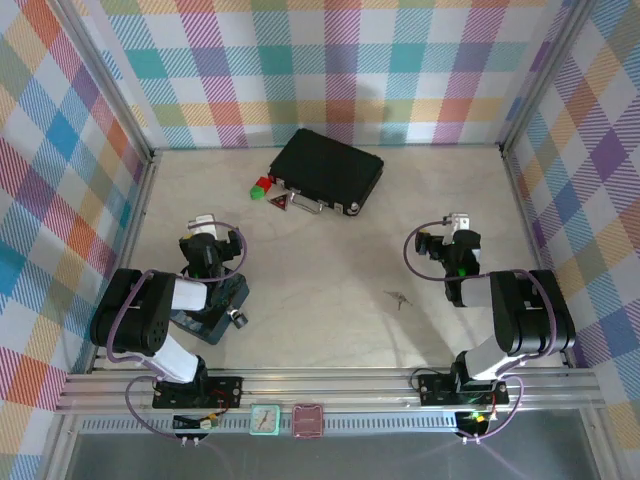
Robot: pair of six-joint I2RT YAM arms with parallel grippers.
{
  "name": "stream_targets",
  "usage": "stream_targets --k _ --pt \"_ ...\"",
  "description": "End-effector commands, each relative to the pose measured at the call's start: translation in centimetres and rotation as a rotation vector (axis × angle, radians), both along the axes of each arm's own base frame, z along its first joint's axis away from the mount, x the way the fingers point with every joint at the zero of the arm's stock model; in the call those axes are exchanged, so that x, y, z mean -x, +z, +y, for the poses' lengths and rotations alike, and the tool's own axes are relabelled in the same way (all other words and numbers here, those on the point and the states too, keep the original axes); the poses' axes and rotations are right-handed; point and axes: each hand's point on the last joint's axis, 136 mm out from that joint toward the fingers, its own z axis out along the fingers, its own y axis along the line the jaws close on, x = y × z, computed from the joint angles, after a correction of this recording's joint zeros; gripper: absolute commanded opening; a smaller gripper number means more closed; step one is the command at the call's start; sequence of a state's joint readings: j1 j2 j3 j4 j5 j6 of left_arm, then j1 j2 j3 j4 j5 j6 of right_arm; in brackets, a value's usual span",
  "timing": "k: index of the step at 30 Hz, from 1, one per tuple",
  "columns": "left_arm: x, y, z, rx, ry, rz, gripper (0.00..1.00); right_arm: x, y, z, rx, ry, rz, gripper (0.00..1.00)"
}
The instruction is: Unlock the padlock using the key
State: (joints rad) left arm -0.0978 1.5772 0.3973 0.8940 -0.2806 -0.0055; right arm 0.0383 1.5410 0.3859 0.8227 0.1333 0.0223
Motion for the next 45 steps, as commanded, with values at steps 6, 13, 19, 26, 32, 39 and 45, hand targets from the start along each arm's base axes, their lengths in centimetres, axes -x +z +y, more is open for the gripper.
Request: stream_targets --k 6,13,19,26,32,39,45 --pt "0.1 -0.2 -0.2 -0.008 -0.006 0.008 1.0 -0.7 1.4 -0.1 -0.016 -0.009 -0.047 0.99" --pt "0.1 -0.2 -0.2 -0.009 -0.005 0.009 1.0 -0.7 1.4 -0.1 -0.016 -0.008 -0.045 0.99" --pt "0.1 -0.2 -0.2 -0.008 -0.006 0.009 1.0 -0.7 1.4 -0.1 -0.015 -0.007 -0.045 0.99" --pt "0.0 0.2 -0.5 -0.012 -0.019 0.013 1.0 -0.6 2.0 -0.5 -0.006 -0.038 -0.054 0.99" --pt "0.3 3.1 0.7 -0.02 0.051 0.046 1.0 -0.2 5.0 1.2 0.085 -0.002 -0.064 0.99" --pt "1.4 10.0 2.8 0.075 0.238 0.092 1.0 1.5 9.7 9.1 -0.05 0.198 0.082 0.99" --pt "4.8 11.4 2.1 0.278 0.328 0.278 1.0 7.1 7.9 19.8 -0.083 0.474 0.341 0.99"
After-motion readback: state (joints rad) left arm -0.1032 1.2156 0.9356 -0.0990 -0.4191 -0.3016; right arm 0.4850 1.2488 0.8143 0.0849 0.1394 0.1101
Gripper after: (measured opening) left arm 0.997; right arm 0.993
